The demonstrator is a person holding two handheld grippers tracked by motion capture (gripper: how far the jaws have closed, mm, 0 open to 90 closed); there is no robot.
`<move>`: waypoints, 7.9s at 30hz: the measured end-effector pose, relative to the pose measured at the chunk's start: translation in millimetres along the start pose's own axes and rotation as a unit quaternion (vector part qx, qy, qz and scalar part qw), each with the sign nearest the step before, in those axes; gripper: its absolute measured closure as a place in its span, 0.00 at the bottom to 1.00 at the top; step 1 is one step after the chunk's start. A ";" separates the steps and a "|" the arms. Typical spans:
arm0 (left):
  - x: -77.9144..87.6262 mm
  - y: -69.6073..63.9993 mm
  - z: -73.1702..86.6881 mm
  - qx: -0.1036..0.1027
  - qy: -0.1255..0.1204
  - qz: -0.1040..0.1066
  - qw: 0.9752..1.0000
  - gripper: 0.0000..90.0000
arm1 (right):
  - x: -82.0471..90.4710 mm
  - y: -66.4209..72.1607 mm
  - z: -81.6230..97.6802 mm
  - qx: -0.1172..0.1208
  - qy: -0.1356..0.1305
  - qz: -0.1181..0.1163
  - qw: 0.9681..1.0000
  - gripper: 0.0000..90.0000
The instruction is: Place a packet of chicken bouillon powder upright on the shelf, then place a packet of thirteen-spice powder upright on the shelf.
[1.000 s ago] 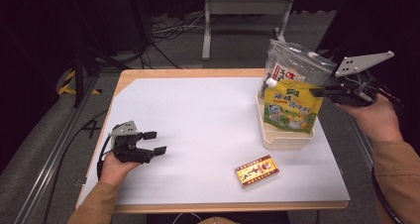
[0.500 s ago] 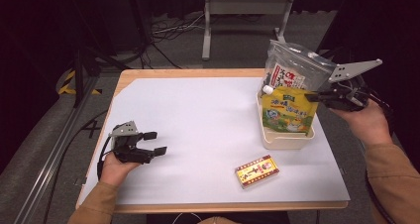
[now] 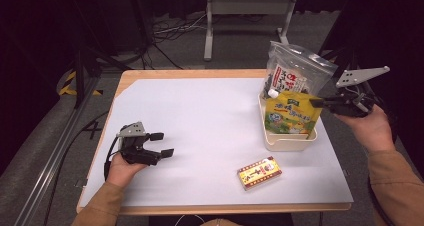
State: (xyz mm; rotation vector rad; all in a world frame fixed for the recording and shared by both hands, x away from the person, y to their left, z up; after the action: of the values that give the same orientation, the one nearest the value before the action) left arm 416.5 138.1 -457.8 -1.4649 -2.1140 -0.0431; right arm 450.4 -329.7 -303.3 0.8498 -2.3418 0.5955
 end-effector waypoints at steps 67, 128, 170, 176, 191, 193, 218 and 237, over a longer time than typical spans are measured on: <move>-83.5 -78.2 -42.8 -0.057 0.112 0.055 0.991 0.06 | 47.2 56.2 19.7 -0.057 -0.055 -0.022 0.997 0.39; -201.9 -145.5 -39.2 -0.064 0.186 0.065 0.978 0.06 | 1.1 78.9 69.6 -0.087 -0.074 -0.049 0.992 0.36; -208.8 -144.7 -27.1 -0.095 0.195 0.039 0.975 0.36 | -3.1 83.8 71.1 -0.104 -0.058 -0.067 0.991 0.35; -199.3 -147.7 -35.5 -0.108 0.173 0.035 0.978 0.36 | 0.2 86.8 66.1 -0.100 -0.062 -0.068 0.991 0.34; -168.0 -148.1 -60.4 -0.135 0.099 0.016 0.986 0.36 | 4.2 91.5 52.7 -0.100 -0.053 -0.070 0.991 0.33; -164.1 -147.1 -61.3 -0.136 0.090 0.011 0.987 0.36 | 6.2 92.4 49.1 -0.096 -0.050 -0.070 0.992 0.33; -120.9 -139.1 -76.7 -0.151 -0.031 -0.024 0.988 0.36 | 5.6 112.8 -4.3 -0.063 -0.006 -0.106 0.992 0.31; -112.4 -137.8 -73.7 -0.161 -0.058 -0.046 0.984 0.36 | -22.8 134.9 -40.8 -0.058 0.040 -0.147 0.987 0.31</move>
State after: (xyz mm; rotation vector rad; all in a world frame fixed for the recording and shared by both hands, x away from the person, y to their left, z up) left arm 355.3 -37.8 -408.7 -1.5814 -2.3529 -0.3563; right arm 387.2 -202.3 -316.0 1.0707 -2.1032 0.3587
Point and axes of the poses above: each handheld gripper's, and its own axes: x roughly backward along the jaws, z roughly out of its underside, y roughly to its left, the point moved 8 cm from there along -x, roughly forward along the jaws, and after that the axes turned 6 degrees about z, right-handed, at the moved point
